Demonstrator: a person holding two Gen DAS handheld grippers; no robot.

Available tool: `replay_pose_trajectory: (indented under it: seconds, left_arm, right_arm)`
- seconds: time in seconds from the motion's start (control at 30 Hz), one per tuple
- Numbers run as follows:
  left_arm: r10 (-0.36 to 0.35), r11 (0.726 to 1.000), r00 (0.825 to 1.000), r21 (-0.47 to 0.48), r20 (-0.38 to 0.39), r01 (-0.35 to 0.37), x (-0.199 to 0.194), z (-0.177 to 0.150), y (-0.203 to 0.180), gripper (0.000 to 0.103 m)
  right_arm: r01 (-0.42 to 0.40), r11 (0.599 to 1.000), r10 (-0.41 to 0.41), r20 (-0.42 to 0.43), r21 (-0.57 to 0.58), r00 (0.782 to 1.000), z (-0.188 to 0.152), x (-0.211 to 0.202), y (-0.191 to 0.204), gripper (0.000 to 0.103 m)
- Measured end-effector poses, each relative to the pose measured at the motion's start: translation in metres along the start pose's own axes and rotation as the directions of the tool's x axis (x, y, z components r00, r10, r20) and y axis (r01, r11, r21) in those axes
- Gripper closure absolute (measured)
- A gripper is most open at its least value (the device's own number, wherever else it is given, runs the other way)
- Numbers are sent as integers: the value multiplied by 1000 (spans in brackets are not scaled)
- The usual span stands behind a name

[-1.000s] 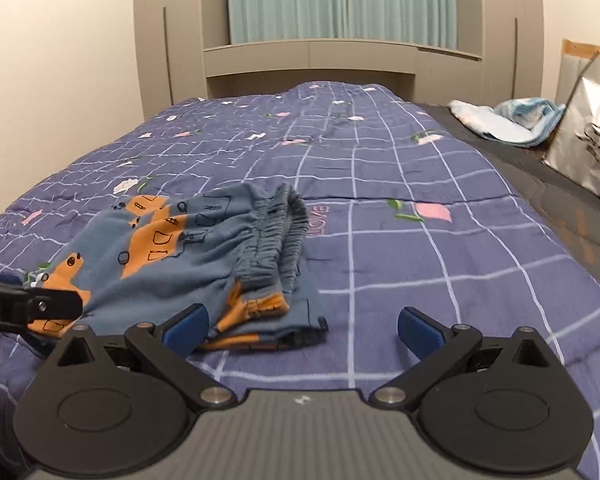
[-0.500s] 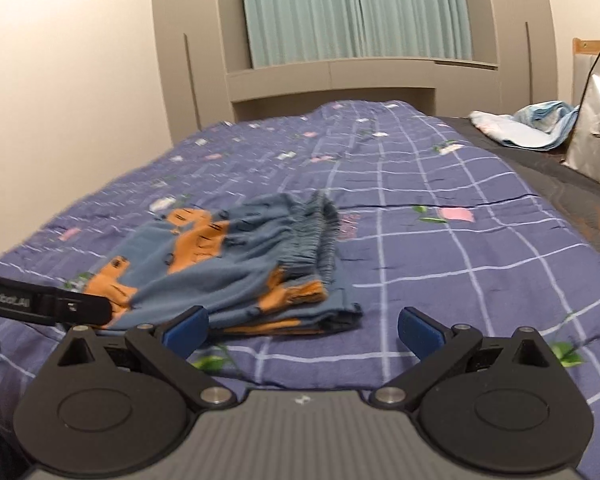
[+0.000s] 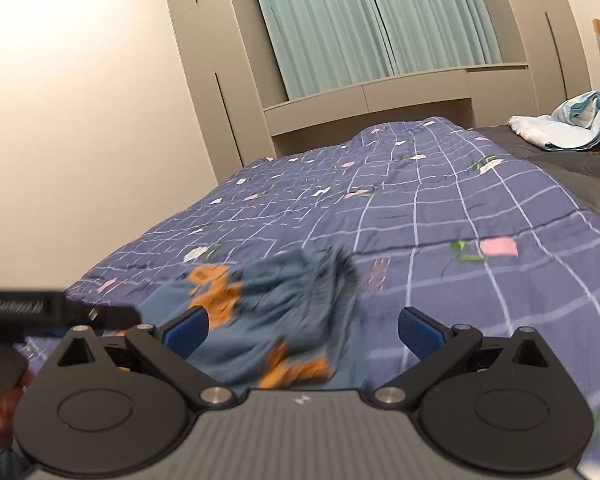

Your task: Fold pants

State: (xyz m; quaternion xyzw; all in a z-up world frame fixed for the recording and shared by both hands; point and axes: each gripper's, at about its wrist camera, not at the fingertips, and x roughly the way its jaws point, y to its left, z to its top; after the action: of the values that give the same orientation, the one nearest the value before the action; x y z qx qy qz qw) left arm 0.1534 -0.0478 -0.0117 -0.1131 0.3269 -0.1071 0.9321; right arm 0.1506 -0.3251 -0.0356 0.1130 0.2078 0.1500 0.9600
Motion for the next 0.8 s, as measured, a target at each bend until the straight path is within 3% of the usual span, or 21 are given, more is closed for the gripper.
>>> replay_pose_trajectory:
  seconds: [0.2, 0.33, 0.8]
  left_arm:
    - [-16, 1000, 999, -15, -35, 15, 24, 0, 2, 1]
    - [-2, 1000, 996, -30, -84, 0, 40, -8, 7, 1]
    - [-26, 999, 1000, -39, -11, 25, 46, -23, 13, 0]
  right_arm:
    - [-91, 994, 98, -116, 59, 988, 27, 53, -29, 0]
    - [-178, 975, 202, -196, 132, 960, 22, 84, -42, 0]
    - [-246, 955, 268, -124, 169, 955, 14, 76, -55, 0]
